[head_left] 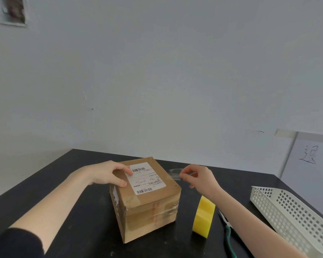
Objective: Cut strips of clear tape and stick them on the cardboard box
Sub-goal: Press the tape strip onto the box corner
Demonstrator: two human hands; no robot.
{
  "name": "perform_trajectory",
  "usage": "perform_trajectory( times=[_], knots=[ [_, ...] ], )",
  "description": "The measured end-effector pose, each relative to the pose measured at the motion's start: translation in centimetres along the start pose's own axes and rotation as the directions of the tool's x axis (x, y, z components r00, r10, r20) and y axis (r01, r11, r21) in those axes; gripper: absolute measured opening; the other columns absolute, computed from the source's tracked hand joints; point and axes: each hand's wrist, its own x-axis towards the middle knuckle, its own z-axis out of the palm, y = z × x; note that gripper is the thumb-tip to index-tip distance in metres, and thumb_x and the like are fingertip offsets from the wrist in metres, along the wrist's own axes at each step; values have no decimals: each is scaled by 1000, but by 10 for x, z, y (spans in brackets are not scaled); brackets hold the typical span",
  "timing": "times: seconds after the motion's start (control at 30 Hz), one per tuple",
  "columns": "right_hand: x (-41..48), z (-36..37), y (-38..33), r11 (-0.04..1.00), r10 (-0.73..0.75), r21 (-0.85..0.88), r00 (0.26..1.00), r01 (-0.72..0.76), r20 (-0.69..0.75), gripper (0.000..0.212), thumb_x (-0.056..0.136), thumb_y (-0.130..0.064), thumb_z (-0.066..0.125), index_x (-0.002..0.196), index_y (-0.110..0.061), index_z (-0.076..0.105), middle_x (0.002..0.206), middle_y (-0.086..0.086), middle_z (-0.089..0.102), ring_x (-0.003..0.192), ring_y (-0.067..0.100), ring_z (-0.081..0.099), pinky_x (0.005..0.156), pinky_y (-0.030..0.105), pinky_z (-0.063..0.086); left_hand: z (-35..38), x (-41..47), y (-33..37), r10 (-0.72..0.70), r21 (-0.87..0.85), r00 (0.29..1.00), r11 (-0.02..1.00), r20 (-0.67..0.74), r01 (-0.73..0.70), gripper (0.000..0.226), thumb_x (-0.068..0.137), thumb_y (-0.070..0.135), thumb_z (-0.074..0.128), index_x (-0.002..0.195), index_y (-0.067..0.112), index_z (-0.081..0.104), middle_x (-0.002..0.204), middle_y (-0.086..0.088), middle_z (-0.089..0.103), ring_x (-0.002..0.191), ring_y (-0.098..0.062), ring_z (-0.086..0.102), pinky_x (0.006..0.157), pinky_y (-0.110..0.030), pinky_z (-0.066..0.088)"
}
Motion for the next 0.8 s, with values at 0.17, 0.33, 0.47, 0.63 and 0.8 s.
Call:
perform_trajectory(
  times=[0.17, 0.33, 0.47, 0.63, 0.8],
  knots=[
    [-3, 2, 0, 998, -6, 70, 999, 3, 38, 3, 89, -20, 68, 90, -19, 71, 85, -1, 73, 81, 14, 71, 69, 24, 60, 1, -3, 8, 14, -125, 1000, 992, -21, -17, 42, 79, 11, 76, 110, 38, 68, 137, 15, 45, 131, -12, 37, 109, -32, 35],
    [-4, 2, -1, 997, -8, 78, 999, 4, 49, 3, 89, -19, 68, 91, -18, 70, 85, -1, 73, 81, 12, 71, 68, 21, 59, 18, -2, 32, 72, 177, 986, 983, -148, -45, 30, 89, 31, 64, 117, 43, 61, 141, 13, 46, 126, -14, 45, 104, -33, 39],
    [-3, 1, 2, 996, 14, 85, 1000, -13, -6, 5, 89, -19, 67, 93, -16, 70, 85, 1, 73, 81, 14, 71, 71, 28, 61, 47, -4, 61, 219, 303, 954, 941, -205, -151, 33, 93, 45, 54, 124, 37, 58, 137, 15, 49, 127, -9, 45, 105, -32, 36],
    [-5, -1, 5, 996, 25, 90, 996, -17, -91, 5, 90, -19, 67, 92, -15, 69, 84, 1, 72, 78, 12, 71, 67, 26, 61, 91, -6, 77, 304, 436, 938, 876, -167, -207, 53, 94, 58, 43, 141, 34, 43, 148, 13, 39, 135, -9, 36, 109, -31, 33],
    [-7, -4, 6, 996, 31, 86, 995, -23, -94, 7, 90, -20, 67, 94, -14, 69, 85, 1, 71, 78, 11, 71, 66, 25, 60, 100, -10, 74, 308, 525, 938, 831, -161, -182, 60, 93, 63, 38, 145, 35, 36, 155, 14, 30, 142, -9, 26, 114, -33, 26]
  ],
)
